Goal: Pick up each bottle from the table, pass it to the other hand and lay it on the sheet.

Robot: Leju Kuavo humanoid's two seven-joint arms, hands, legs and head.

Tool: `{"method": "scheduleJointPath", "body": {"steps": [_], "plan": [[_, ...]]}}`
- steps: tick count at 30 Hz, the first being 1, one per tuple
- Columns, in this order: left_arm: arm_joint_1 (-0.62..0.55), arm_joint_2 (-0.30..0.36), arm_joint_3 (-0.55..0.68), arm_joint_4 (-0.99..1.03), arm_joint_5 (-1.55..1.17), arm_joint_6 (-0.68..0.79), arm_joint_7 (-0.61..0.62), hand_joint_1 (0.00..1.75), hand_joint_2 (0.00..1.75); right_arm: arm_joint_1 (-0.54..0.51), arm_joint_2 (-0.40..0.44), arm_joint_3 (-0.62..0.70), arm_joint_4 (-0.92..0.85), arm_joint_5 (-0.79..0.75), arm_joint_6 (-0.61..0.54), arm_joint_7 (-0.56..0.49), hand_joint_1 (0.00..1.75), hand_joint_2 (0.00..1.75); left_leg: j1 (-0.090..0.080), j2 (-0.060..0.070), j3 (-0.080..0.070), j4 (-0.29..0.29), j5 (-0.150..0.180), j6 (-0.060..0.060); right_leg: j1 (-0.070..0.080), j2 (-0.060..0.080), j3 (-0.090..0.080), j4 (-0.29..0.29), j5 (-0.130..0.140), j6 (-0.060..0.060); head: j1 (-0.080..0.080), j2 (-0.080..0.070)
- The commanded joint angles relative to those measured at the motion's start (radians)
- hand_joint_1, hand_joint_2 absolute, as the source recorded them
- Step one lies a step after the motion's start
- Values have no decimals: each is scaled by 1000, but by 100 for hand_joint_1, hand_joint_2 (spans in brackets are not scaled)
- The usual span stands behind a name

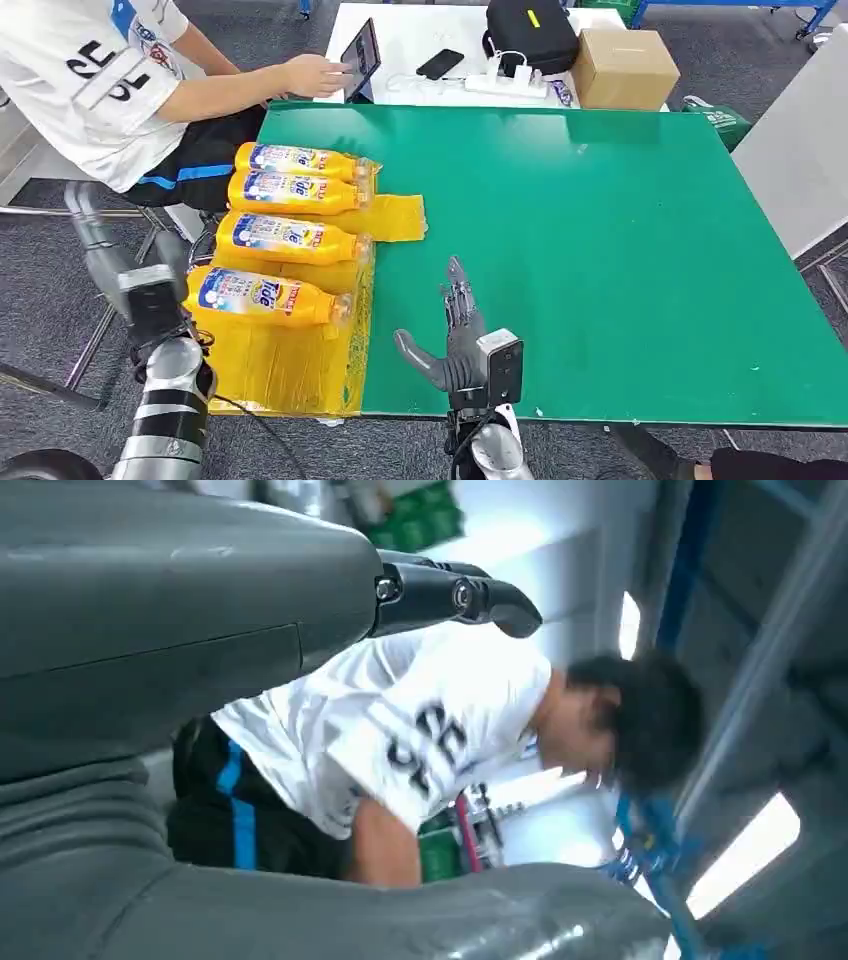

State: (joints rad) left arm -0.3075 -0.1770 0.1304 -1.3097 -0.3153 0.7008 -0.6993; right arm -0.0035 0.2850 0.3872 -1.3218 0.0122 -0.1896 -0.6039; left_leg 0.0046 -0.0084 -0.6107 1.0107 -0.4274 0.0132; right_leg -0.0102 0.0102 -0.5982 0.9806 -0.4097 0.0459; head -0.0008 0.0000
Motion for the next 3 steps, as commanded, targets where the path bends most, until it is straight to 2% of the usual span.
{"method": "scheduleJointPath", "body": {"steps": [1, 3], "plan": [[54, -16, -110, -176, 193, -40, 1, 0, 175, 5, -29, 10, 25, 33, -46, -24, 0, 175, 1, 2, 2, 0, -2, 0, 1, 0, 2, -1, -1, -1, 0, 0], [54, -16, -110, -176, 193, -40, 1, 0, 175, 5, -29, 10, 25, 33, -46, -24, 0, 175, 1, 1, 3, 0, -2, 0, 1, -1, 4, -1, -1, -1, 0, 0]]}}
